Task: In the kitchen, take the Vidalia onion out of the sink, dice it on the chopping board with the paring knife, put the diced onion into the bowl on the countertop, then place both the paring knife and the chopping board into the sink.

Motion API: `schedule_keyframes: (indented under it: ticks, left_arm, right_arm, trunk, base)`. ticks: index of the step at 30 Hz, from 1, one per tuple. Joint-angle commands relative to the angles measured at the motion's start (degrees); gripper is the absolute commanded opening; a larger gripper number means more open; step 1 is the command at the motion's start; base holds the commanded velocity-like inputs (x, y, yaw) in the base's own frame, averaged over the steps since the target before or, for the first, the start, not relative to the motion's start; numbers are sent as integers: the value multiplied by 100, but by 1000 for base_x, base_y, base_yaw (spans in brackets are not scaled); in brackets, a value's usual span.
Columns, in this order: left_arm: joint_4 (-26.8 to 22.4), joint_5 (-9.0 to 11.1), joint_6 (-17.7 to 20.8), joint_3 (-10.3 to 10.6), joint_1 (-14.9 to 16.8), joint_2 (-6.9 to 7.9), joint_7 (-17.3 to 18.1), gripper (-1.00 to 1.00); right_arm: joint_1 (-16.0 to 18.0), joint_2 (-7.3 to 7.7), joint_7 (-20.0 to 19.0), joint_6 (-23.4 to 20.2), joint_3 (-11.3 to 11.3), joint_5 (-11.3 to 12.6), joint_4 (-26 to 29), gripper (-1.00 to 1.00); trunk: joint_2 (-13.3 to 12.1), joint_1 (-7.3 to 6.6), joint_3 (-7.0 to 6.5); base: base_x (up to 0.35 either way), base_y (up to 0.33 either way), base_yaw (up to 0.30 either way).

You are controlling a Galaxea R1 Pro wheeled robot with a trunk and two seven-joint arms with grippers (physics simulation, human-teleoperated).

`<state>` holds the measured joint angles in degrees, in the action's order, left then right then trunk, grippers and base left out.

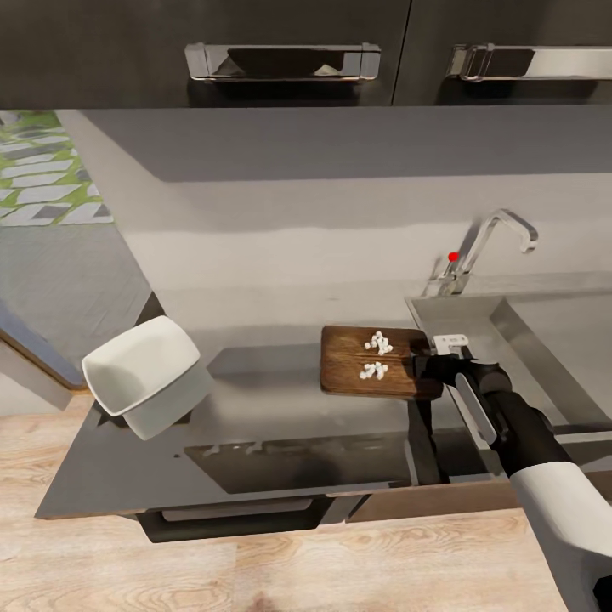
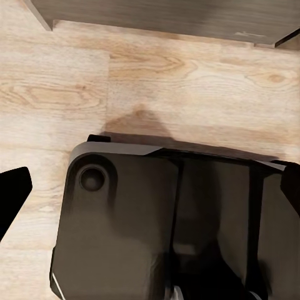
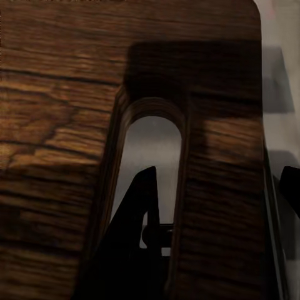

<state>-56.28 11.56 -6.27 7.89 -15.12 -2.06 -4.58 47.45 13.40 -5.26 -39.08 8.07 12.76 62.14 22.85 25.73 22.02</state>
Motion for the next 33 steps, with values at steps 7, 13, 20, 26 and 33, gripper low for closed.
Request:
schedule_keyframes:
  ticks: [7, 13, 20, 26, 33]
  left_arm:
    - [-6, 47, -15, 19, 0, 4, -34, 100]
    - [-6, 48, -15, 19, 0, 4, -34, 100]
    - [-4, 48, -15, 19, 0, 4, -34, 100]
    - [9, 48, -15, 19, 0, 4, -34, 100]
    - [10, 48, -15, 19, 0, 4, -34, 100]
  right_arm:
    - [1, 4, -10, -37, 11, 92, -246, -100]
    - [-1, 4, -10, -38, 11, 95, -239, -100]
    - [-1, 5, -10, -38, 11, 95, -238, -100]
    - [1, 4, -10, -38, 11, 102, -238, -100]
    - [1, 4, -11, -38, 11, 112, -238, -100]
  trunk:
    - [7, 5, -34]
    - [7, 5, -88]
    - [7, 5, -152]
    - [7, 5, -207]
    - [7, 5, -271]
  base:
    - [0, 0, 0]
    - [0, 0, 0]
    - [0, 0, 0]
    - [0, 0, 0]
    - [0, 0, 0]
